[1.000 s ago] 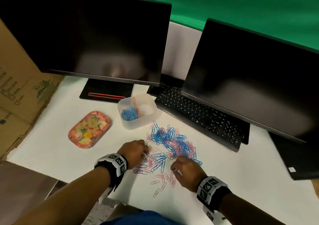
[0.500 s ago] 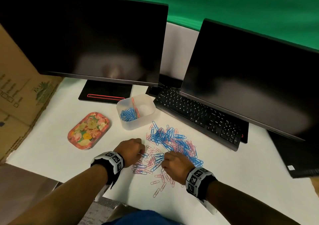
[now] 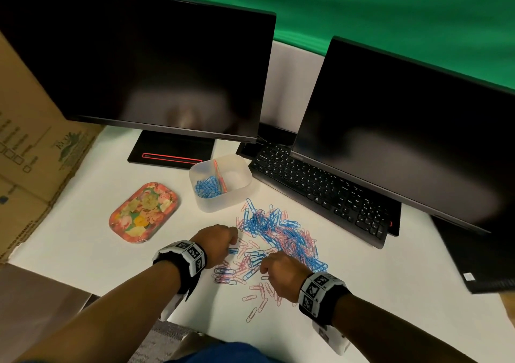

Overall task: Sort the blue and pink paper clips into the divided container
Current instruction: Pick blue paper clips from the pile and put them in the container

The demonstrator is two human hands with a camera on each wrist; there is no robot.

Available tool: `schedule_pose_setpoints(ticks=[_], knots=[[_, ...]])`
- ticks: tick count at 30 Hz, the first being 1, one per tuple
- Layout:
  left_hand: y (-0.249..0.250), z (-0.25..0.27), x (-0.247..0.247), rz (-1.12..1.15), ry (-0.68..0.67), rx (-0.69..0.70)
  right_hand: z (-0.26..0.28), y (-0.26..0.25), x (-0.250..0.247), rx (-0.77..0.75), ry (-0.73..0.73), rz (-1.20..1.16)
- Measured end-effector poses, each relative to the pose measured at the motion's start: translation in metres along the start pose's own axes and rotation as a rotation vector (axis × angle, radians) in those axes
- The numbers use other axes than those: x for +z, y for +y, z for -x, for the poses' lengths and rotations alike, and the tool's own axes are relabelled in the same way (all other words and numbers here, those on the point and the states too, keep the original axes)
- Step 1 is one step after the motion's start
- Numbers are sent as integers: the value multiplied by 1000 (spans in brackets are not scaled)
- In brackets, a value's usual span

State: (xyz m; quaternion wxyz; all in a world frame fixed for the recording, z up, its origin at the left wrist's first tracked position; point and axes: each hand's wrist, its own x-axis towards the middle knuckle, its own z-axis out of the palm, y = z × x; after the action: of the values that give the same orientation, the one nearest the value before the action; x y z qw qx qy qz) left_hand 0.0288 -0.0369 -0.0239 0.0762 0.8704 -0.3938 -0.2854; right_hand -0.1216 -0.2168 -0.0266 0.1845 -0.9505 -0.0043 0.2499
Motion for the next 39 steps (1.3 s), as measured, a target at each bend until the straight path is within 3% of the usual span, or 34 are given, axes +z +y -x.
schedule_pose_setpoints(ticks=[6, 11, 15, 21, 26, 39], knots=[[1, -5, 1, -10, -45, -4, 4, 1, -2, -24, 88, -58], [0, 2, 3, 13, 51, 24, 0, 1, -21, 54, 201, -316], [1, 6, -8, 106, 161, 44, -11, 2, -33, 98, 180, -464], [3, 11, -24, 332, 296, -2, -24, -12, -35, 75, 133, -243], [1, 16, -26, 467, 305, -52, -30, -12, -26, -40, 93, 51], [-3, 23, -27, 572, 244, -125, -30, -7, -32, -41, 134, 83]])
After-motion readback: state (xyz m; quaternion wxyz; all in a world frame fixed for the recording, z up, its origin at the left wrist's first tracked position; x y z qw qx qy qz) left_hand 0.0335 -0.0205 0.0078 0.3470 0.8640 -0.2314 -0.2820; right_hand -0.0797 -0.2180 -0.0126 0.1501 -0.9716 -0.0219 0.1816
